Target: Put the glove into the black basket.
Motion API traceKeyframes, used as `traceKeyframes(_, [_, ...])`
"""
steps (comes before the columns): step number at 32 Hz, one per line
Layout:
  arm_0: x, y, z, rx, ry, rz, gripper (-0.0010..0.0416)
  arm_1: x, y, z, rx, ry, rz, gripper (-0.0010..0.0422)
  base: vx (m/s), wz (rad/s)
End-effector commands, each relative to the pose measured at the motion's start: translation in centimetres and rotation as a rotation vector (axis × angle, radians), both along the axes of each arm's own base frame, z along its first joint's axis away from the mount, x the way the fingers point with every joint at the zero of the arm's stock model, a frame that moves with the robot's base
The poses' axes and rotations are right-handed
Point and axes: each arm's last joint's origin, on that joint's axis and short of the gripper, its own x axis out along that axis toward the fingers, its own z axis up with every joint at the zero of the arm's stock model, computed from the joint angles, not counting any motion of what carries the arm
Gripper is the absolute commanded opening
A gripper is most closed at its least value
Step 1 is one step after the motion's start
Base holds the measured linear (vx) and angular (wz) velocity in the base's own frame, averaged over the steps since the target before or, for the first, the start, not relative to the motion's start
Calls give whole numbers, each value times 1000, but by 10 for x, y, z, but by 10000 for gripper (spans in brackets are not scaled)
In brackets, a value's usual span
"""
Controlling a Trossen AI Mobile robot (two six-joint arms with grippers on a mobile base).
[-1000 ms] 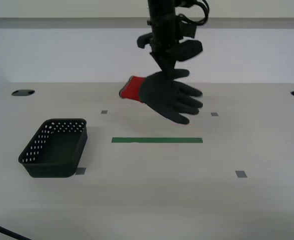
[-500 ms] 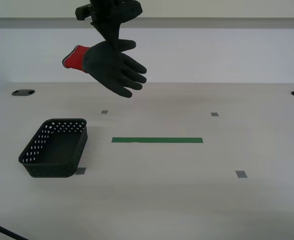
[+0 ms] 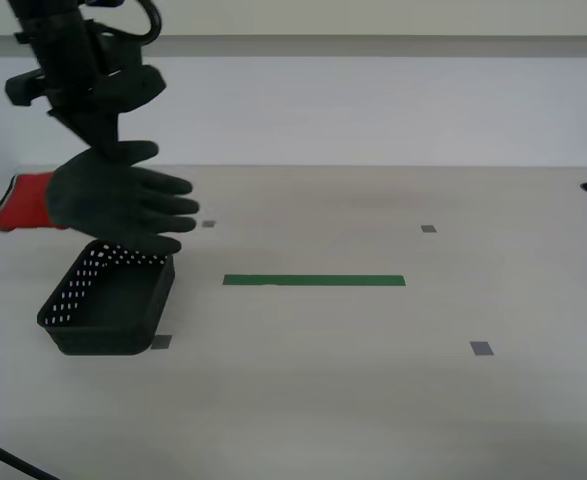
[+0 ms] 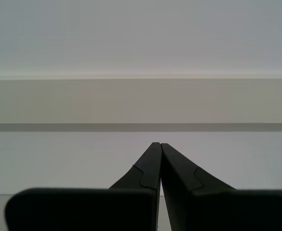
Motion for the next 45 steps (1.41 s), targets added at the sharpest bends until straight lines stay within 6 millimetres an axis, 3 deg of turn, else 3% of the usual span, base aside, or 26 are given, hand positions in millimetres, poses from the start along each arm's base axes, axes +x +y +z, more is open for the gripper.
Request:
traceKeyframes(1, [0, 0, 1, 0, -5, -1, 1, -8, 23, -11, 0, 6, 69, -1, 0, 0])
traceKeyframes(7, [0, 0, 1, 0, -5, -1, 1, -9, 37, -36, -17, -57, 152, -1, 0, 0])
traceKeyframes(15, [0, 0, 1, 0, -4, 0, 1, -3, 39, -37, 3, -126, 214, -1, 0, 0])
traceKeyframes(17, [0, 0, 1, 0, -3, -1, 1, 0, 40, -47, 20, -109, 230, -1, 0, 0])
traceKeyframes(21, [0, 0, 0, 0, -1, 0, 1, 8, 39, -96, 37, -9, 243, -1, 0, 0])
traceKeyframes(25, [0, 0, 1, 0, -5, 0, 1, 14, 39, -125, 37, -2, 251, -1, 0, 0])
traceKeyframes(32, [0, 0, 1, 0, -3, -1, 1, 14, 39, -131, 39, 7, 250, 2, 0, 0])
traceKeyframes(35, [0, 0, 1, 0, -3, -1, 0, 15, 39, -130, 41, 16, 249, 35, 0, 0])
traceKeyframes(41, [0, 0, 0, 0, -3, 0, 1, 20, 37, -116, 46, 110, 247, 223, 0, 0])
traceKeyframes(45, [0, 0, 1, 0, -3, -1, 1, 28, 37, -100, 54, 152, 247, 244, 0, 0])
